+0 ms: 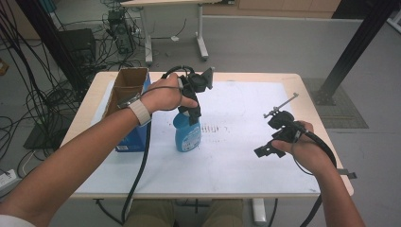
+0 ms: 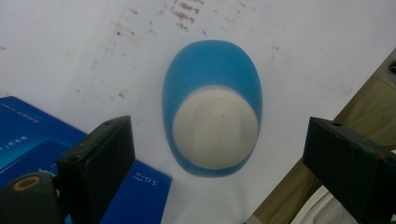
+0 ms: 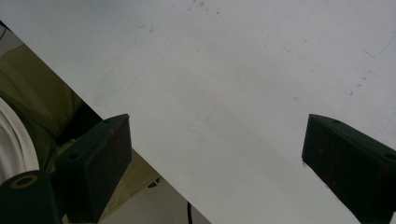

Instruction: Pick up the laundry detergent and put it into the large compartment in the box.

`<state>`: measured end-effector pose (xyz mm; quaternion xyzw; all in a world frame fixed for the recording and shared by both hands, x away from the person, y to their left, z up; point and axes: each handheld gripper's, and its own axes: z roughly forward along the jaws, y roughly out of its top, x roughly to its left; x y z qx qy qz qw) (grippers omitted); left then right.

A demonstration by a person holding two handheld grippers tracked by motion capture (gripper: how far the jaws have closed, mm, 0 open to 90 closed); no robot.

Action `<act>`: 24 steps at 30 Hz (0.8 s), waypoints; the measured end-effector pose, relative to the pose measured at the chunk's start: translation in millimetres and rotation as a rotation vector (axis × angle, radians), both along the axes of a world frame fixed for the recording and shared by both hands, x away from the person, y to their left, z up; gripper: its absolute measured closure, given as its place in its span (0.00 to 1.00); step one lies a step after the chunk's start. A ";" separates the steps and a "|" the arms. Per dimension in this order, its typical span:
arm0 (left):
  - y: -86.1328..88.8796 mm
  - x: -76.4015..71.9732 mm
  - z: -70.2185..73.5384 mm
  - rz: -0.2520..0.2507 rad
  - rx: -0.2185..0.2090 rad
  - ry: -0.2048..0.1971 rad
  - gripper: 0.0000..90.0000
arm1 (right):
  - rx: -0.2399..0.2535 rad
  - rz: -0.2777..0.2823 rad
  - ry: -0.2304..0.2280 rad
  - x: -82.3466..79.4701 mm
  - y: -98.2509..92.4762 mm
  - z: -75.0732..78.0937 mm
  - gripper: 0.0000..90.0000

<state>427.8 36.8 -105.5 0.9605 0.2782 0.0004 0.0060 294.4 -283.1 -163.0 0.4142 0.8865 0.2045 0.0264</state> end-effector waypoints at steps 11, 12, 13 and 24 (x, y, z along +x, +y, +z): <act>2.6 1.0 0.0 0.004 -0.003 0.001 0.11 | -0.002 0.002 0.001 0.5 0.8 0.2 0.09; 3.0 1.3 0.0 0.003 -0.004 0.001 0.11 | -0.001 0.001 0.001 0.6 0.9 0.2 0.09; 2.9 1.6 0.2 0.001 -0.001 0.002 0.11 | -0.001 0.002 0.001 0.6 1.0 0.3 0.09; 3.8 0.9 0.4 0.008 -0.004 0.000 0.11 | -0.002 0.004 0.001 0.7 1.5 0.3 0.09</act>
